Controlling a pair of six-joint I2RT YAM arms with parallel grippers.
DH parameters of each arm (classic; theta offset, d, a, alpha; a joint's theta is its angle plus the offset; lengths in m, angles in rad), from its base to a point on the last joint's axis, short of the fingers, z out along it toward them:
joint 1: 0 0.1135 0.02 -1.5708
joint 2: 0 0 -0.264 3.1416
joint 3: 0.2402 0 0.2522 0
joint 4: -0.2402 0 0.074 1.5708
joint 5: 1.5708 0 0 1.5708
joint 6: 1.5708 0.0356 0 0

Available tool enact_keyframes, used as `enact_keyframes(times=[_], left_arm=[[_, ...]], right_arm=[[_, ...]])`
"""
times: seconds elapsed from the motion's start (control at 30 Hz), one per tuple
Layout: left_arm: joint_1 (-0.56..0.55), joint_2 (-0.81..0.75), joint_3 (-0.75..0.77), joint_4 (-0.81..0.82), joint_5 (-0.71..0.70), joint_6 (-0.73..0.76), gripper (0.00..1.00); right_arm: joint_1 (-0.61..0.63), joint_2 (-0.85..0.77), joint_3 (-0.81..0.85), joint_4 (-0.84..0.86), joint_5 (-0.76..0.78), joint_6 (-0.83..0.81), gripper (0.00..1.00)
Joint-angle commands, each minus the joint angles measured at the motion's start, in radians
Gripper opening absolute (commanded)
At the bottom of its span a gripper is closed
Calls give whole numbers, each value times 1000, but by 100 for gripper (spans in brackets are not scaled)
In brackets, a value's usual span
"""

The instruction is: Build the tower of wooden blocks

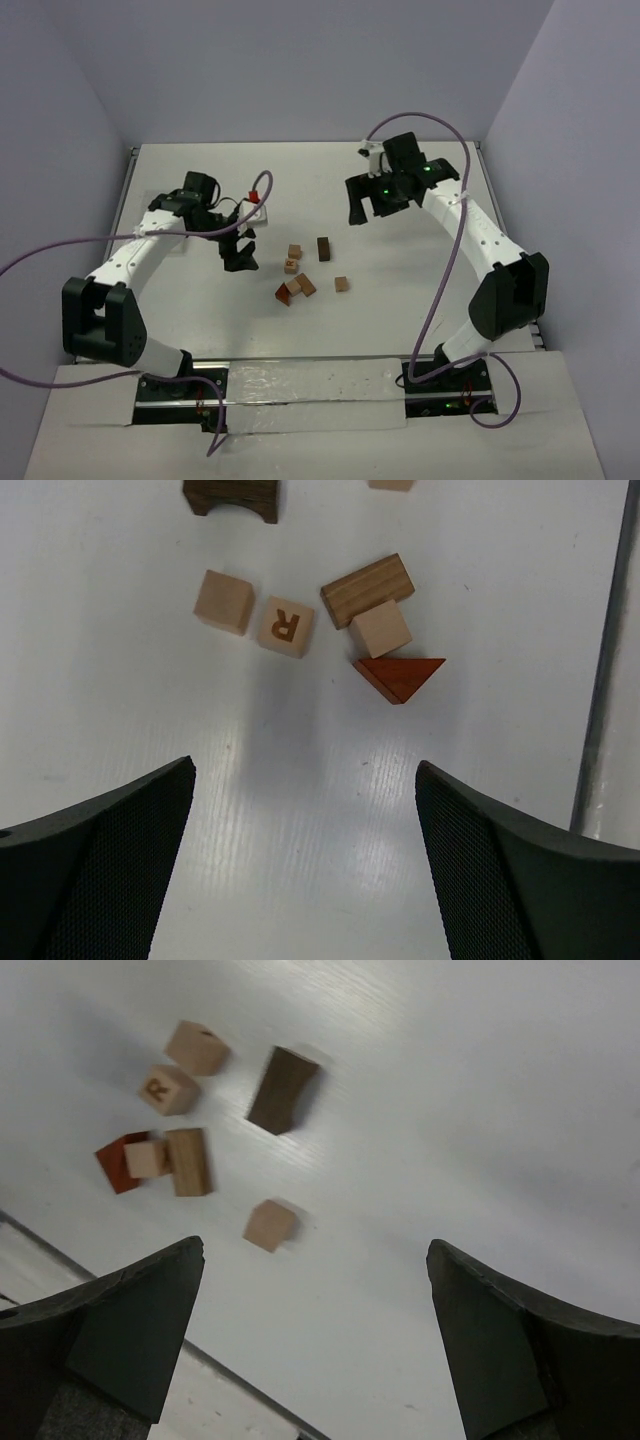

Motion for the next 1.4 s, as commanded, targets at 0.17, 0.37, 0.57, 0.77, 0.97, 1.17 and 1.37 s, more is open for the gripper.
enact_keyframes(times=[0.17,0.37,0.57,0.77,0.97,1.17,1.37], left_arm=[[-163,175,49,163,-42,162,97],[-208,272,45,266,-99,196,99],[-213,354,93,296,-117,216,99],[-222,394,104,320,-132,237,99],[-230,426,121,305,-133,247,99],[-241,435,121,310,-134,251,99],[-246,459,139,292,-132,256,99]], right_arm=[[-174,-100,-104,-7,-101,-82,100],[-176,-70,-84,-14,-128,-78,100],[-176,-52,-88,-10,-149,-81,100],[-176,-37,-105,-3,-169,-87,100],[-178,-19,-98,-5,-184,-87,100],[-179,6,-92,-6,-198,-87,100],[-184,25,-83,-11,-212,-85,100]])
